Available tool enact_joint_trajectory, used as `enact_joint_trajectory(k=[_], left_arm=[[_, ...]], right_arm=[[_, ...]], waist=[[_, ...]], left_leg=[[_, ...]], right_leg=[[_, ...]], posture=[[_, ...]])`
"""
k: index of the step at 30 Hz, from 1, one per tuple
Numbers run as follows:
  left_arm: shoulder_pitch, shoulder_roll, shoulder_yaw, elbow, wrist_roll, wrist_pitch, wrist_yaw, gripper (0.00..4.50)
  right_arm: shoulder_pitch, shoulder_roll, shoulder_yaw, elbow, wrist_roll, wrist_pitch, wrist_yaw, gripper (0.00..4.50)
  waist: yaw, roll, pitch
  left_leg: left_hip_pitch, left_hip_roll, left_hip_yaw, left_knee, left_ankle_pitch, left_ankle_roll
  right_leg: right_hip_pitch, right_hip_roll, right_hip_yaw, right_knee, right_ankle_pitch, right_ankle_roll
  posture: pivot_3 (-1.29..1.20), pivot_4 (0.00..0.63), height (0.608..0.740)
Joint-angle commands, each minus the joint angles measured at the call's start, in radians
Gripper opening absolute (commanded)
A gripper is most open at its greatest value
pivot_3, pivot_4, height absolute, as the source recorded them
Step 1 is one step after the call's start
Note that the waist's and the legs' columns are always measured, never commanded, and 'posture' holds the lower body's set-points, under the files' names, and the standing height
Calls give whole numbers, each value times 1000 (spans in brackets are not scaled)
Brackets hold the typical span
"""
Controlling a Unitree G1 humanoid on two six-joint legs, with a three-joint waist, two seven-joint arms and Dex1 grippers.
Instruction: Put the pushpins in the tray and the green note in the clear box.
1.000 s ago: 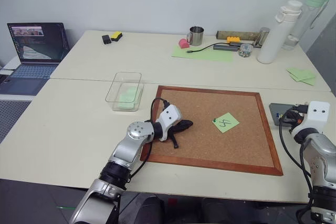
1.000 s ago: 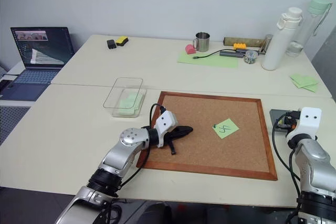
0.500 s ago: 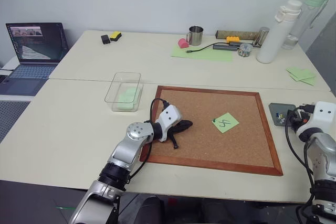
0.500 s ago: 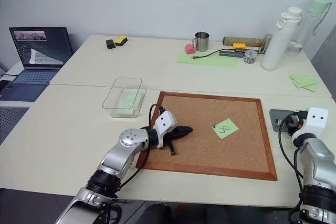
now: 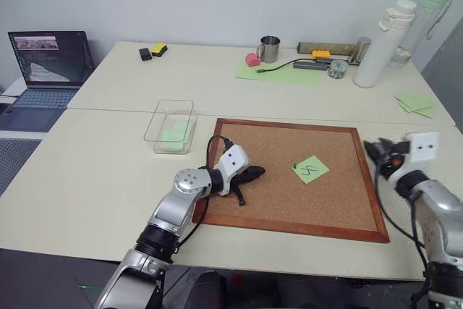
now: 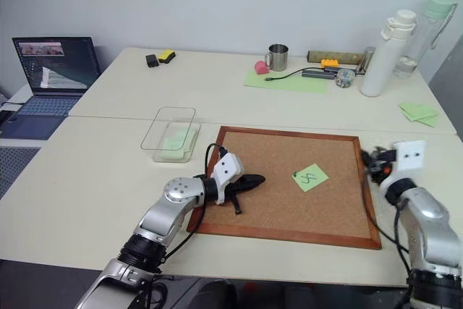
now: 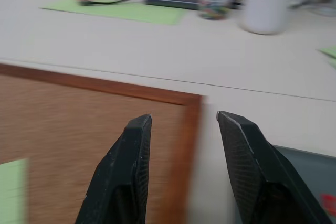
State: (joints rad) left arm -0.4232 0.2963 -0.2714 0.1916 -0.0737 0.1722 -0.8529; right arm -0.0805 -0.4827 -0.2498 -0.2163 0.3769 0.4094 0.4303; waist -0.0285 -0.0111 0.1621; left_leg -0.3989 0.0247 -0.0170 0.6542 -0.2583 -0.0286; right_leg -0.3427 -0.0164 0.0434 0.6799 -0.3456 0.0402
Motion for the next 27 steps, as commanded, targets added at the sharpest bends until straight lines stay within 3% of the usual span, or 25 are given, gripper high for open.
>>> enact_joint_trajectory(k=[1,9,27], left_arm=[[18,9,-12,8,12,22,2,0],[16,10,-11,8,13,22,4,0],[27,12,-9,-9,11,30,17,0]], right_arm=[[36,25,136,-153,-7,34,25,2059],[-1,90,309,-98,-149,60,-58,2059],[-110,171,359,24,-181,87,-30,1886]], waist=[[0,0,0],[-1,-1,0],[-1,-1,0]], left_leg=[[0,0,0,0,0,0],[0,0,0,0,0,0],[0,0,0,0,0,0]], right_leg=[[0,0,0,0,0,0],[0,0,0,0,0,0],[-1,0,0,0,0,0]], posture=[[0,150,740],[0,150,740],[0,150,740]])
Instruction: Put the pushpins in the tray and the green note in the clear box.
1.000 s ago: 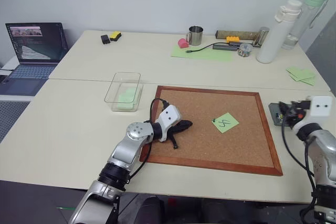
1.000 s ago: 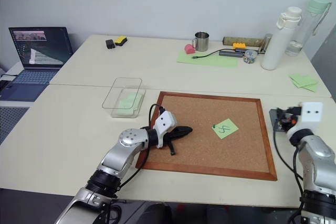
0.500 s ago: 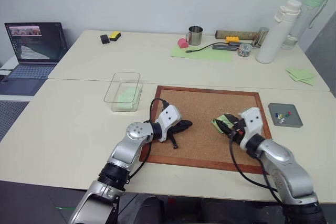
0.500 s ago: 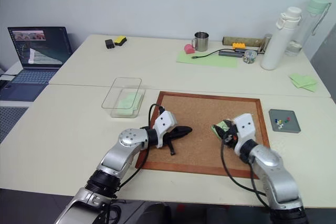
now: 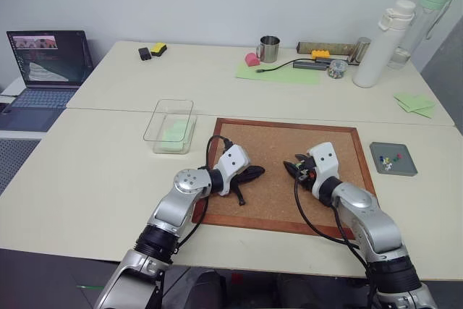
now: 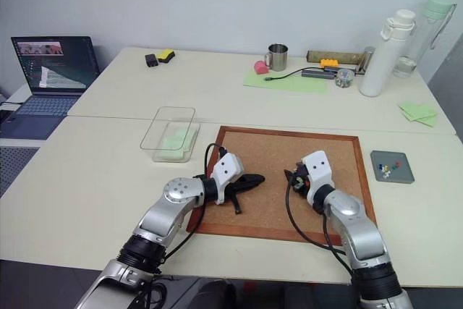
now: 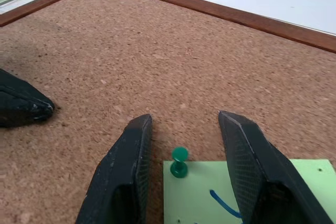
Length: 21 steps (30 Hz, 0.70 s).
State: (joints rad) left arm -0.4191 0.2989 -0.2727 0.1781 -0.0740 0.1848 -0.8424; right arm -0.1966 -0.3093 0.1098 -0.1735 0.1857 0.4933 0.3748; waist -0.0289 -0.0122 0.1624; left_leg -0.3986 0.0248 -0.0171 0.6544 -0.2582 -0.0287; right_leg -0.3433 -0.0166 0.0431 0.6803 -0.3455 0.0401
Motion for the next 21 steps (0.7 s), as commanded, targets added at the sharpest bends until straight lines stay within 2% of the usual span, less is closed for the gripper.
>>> enact_joint_trajectory(k=[1,21], left_arm=[[25,10,-8,2,11,19,7,0],[19,4,-10,12,10,16,7,0]], right_arm=[[11,-4,-3,-21,10,3,27,1886],[50,-9,-33,-83,4,-33,40,1886]], waist=[[0,0,0],[-1,0,0]], left_leg=[[0,0,0,0,0,0],[0,0,0,0,0,0]], right_leg=[[0,0,0,0,0,0],[0,0,0,0,0,0]], posture=[[0,150,740],[0,150,740]])
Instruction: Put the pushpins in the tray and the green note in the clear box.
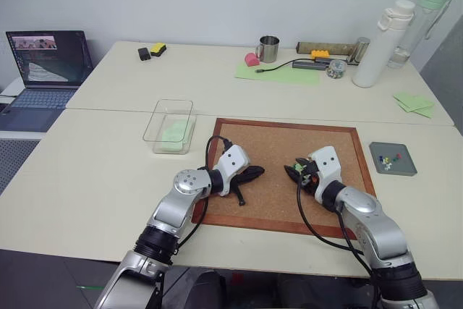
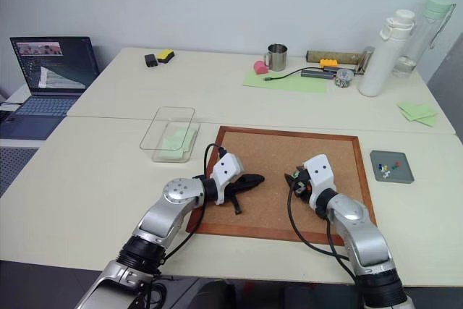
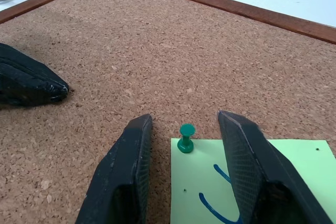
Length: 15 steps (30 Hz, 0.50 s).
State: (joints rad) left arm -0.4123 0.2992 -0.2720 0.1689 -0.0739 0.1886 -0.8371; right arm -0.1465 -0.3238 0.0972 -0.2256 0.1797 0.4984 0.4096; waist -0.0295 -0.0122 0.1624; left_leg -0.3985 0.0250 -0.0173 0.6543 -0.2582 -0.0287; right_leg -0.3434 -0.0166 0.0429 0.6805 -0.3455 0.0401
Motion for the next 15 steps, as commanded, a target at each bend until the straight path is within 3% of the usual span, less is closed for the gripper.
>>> enact_joint_trajectory(k=[1,15], left_arm=[[11,3,-11,21,10,12,1,0],[11,5,-13,19,11,10,-3,0]], right_arm=[[2,2,-19,-31,7,-47,9,1886],[25,28,-41,-12,12,-93,4,1886]], waist=[[0,0,0],[0,0,0]], left_leg=[[0,0,0,0,0,0],[0,0,0,0,0,0]], right_leg=[[0,0,0,0,0,0],[0,0,0,0,0,0]], posture=[[0,150,740],[0,150,740]])
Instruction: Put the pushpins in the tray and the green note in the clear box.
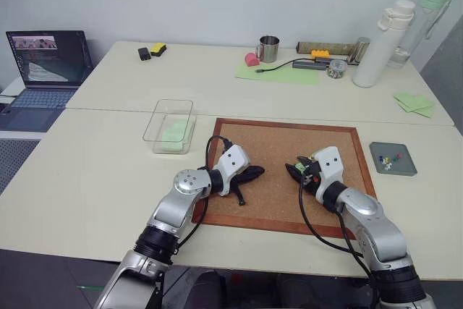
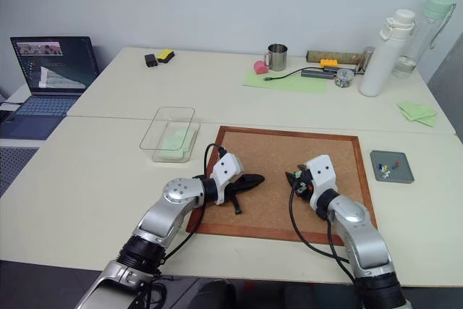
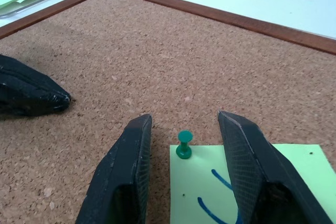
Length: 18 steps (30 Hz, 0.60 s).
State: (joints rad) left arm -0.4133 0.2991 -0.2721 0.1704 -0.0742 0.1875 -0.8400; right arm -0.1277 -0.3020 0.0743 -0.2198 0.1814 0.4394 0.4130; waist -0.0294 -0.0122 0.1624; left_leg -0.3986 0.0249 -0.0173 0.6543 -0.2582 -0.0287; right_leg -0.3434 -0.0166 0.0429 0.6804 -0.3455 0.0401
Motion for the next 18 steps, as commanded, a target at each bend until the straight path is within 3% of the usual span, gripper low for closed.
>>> enact_joint_trajectory(k=[1,2,18], left_arm=[[13,5,-13,17,11,11,0,0],[13,6,-13,17,11,11,0,0],[15,6,-12,8,10,16,1,0]], right_arm=[[8,5,-18,-18,12,-35,5,1886],[10,6,-20,-19,15,-34,8,2126],[26,11,-25,-17,15,-60,12,2126]], waist=[[0,0,0],[0,0,0],[0,0,0]], left_leg=[[0,0,0,0,0,0],[0,0,0,0,0,0],[0,0,0,0,0,0]], right_leg=[[0,0,0,0,0,0],[0,0,0,0,0,0],[0,0,0,0,0,0]], posture=[[0,150,740],[0,150,740],[0,150,740]])
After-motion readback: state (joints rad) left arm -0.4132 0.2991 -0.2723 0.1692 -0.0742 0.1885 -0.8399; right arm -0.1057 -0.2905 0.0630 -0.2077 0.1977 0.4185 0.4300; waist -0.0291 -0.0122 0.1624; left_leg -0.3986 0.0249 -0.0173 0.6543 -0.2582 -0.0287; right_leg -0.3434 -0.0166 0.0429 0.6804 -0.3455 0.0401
